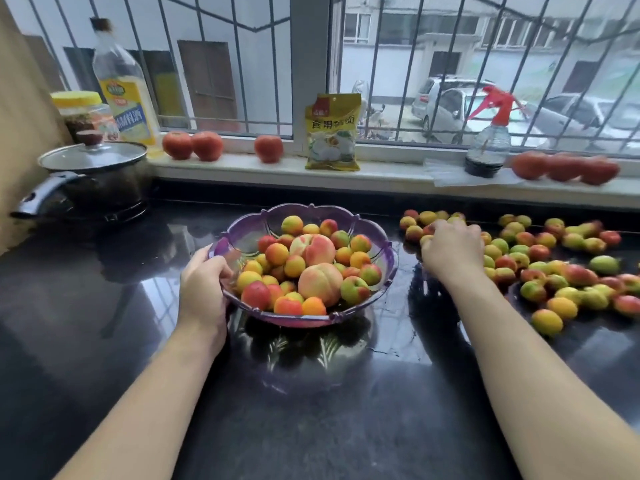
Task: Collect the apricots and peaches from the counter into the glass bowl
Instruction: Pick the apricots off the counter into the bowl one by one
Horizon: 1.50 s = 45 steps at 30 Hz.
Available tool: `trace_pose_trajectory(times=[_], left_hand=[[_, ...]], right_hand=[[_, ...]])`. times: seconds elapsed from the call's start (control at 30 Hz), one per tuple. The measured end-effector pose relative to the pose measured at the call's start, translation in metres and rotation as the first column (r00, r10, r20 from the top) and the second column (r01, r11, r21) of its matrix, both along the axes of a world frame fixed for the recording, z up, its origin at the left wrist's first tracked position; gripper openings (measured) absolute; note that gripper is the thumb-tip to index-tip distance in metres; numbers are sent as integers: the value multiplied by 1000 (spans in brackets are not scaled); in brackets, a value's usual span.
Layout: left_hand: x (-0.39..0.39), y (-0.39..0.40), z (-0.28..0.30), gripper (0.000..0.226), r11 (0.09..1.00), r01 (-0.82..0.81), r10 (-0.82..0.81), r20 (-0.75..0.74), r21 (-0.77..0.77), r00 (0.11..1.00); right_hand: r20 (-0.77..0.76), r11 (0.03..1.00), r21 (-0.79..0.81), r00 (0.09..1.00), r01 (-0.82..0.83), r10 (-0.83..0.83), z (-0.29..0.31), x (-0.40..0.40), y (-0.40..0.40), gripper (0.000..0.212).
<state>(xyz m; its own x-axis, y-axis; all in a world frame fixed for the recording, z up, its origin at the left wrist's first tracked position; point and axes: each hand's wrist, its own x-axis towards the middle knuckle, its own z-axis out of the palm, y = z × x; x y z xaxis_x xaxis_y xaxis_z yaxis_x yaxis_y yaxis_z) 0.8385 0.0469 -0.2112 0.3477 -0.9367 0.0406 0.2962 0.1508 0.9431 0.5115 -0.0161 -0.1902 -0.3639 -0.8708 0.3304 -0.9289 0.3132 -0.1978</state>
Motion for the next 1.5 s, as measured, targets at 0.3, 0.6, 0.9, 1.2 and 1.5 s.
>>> trace_pose_trajectory(times=[0.3,0.6,0.9,1.2,1.5], left_hand=[[6,1,2,38,997,70,-70,25,-37,997],[9,-1,3,43,999,36,-36,77,-3,996],[12,-2,0,37,999,47,-47,89,0,995],[11,-2,0,41,998,54,-50,104,-33,993],[7,0,-1,28,997,26,-23,51,-67,998]], right_hand=[[-132,1000,1,991,8,-7,-14,3,-6,23],[527,834,-253,653,-491,544,95,34,45,27],[228,718,161,733,-677,640,65,84,43,30],[370,962,-25,892,-271,261,73,2,26,15],[70,808,559,982,-183,174,55,-18,32,29]])
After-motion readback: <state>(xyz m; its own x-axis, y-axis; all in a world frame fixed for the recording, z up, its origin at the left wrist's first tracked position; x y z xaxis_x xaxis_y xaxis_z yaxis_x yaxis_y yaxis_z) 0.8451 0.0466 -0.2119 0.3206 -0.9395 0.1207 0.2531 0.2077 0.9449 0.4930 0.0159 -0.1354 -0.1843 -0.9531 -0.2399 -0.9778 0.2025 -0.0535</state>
